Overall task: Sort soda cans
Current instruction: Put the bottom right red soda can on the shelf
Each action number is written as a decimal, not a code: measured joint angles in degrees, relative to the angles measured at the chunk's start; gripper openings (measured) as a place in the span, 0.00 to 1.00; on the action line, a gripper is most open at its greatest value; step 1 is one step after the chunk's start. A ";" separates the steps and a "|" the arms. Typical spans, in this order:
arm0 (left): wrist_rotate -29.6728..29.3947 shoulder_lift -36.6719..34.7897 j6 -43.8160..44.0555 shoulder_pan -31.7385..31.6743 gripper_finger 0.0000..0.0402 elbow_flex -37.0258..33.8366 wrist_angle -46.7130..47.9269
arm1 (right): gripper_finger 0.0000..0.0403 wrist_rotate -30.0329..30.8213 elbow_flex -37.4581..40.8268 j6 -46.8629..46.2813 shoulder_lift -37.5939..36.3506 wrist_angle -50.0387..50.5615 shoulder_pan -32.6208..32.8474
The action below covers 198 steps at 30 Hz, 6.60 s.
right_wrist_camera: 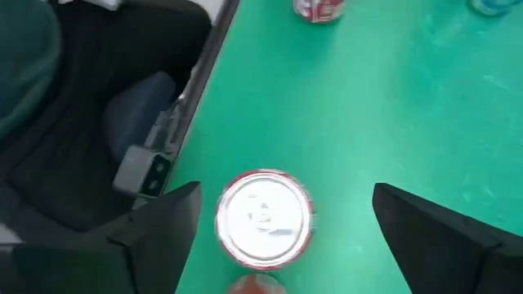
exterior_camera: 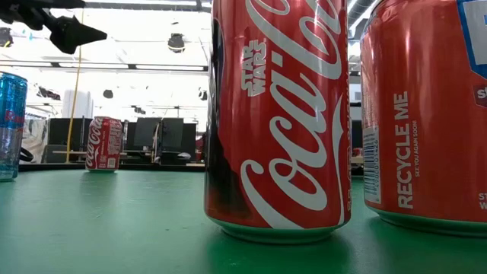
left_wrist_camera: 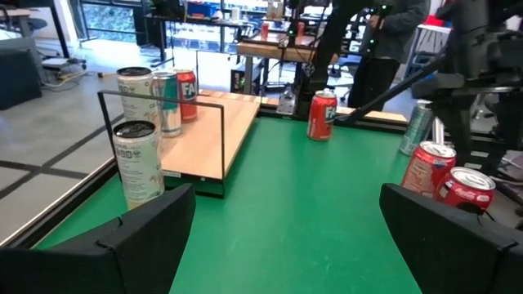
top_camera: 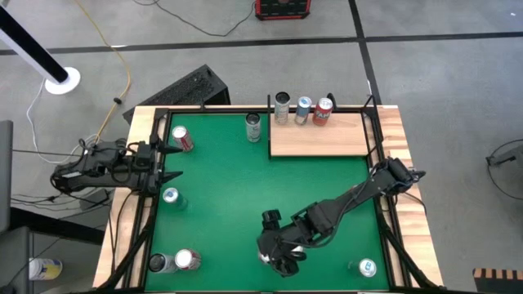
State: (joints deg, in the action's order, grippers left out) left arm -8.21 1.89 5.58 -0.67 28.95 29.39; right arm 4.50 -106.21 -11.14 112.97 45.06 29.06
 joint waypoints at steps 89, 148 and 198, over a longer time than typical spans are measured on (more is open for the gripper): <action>1.75 0.00 -0.24 0.01 0.93 0.00 -0.11 | 0.79 13.76 41.65 -1.32 -48.55 16.48 -39.90; 2.41 0.00 -0.24 0.01 0.93 0.00 -0.17 | 0.89 -1.15 41.92 13.50 -40.61 13.67 -78.84; 1.91 0.00 -0.22 -0.02 0.93 0.00 -0.17 | 0.30 13.27 34.53 -0.09 -40.54 25.91 -55.21</action>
State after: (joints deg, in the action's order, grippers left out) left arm -6.31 1.89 5.36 -0.69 28.95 29.21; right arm 17.77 -71.68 -11.22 72.42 70.97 -26.15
